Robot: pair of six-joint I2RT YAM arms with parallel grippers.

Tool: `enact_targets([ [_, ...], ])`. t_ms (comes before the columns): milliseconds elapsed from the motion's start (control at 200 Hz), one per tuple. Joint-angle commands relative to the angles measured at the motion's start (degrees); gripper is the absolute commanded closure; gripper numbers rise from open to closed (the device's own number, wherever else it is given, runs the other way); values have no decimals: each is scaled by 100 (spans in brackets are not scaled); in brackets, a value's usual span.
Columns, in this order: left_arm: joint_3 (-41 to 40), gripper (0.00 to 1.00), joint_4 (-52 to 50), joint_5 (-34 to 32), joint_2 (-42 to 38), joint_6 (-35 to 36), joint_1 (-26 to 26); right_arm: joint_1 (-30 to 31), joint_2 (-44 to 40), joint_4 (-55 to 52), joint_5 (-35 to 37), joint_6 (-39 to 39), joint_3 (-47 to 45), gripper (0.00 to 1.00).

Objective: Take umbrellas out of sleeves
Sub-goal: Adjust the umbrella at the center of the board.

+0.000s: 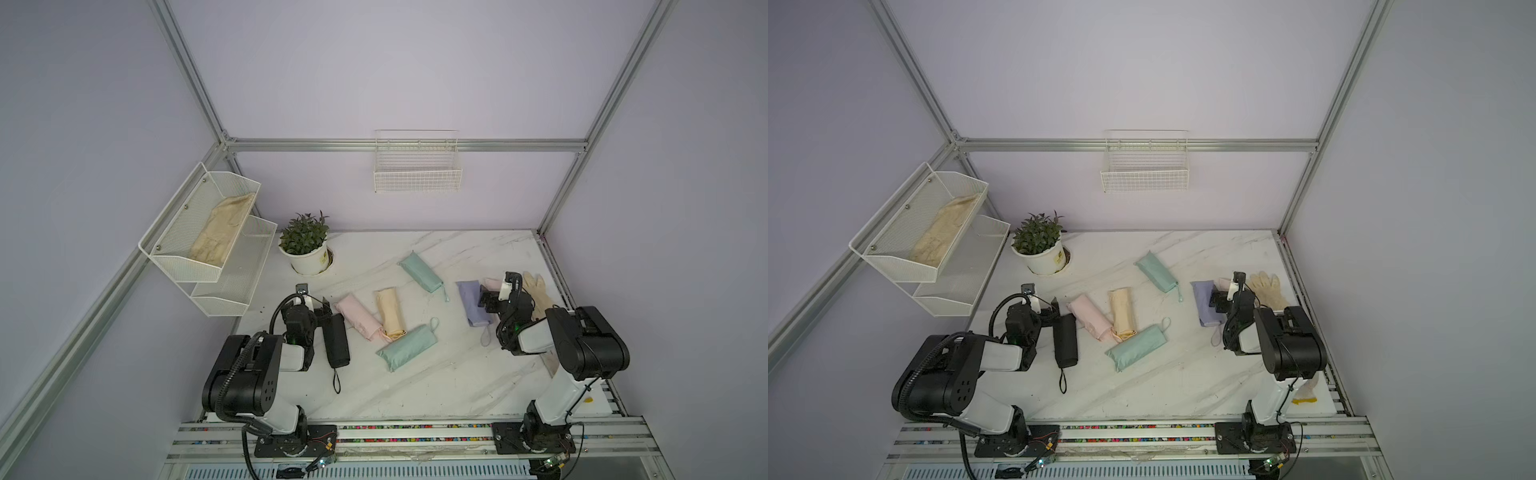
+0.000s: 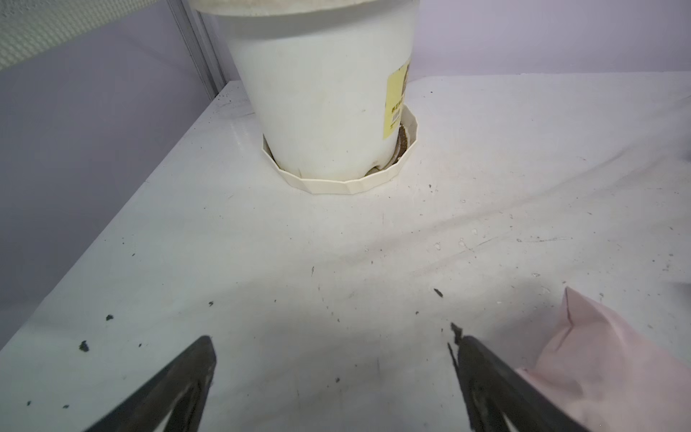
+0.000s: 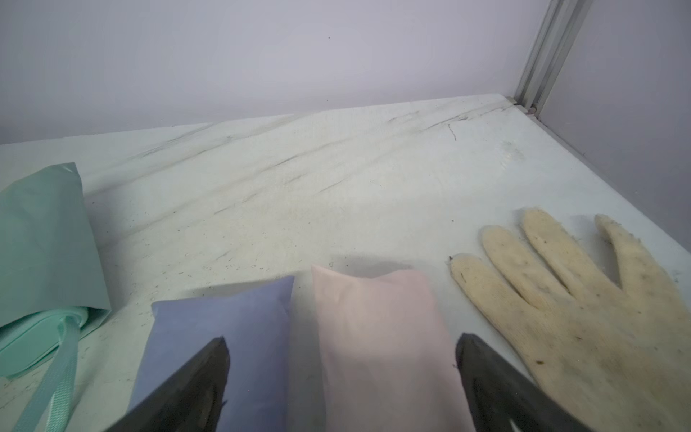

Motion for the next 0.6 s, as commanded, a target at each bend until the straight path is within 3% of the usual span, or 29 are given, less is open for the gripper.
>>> enact_targets([
  [0,268,0,467,-108,53,162,-37,-13,28,508,-64,-152,63,3],
  [595,328,0,355,-72,52,153,-19,-12,28,548,-51,-151,48,3],
])
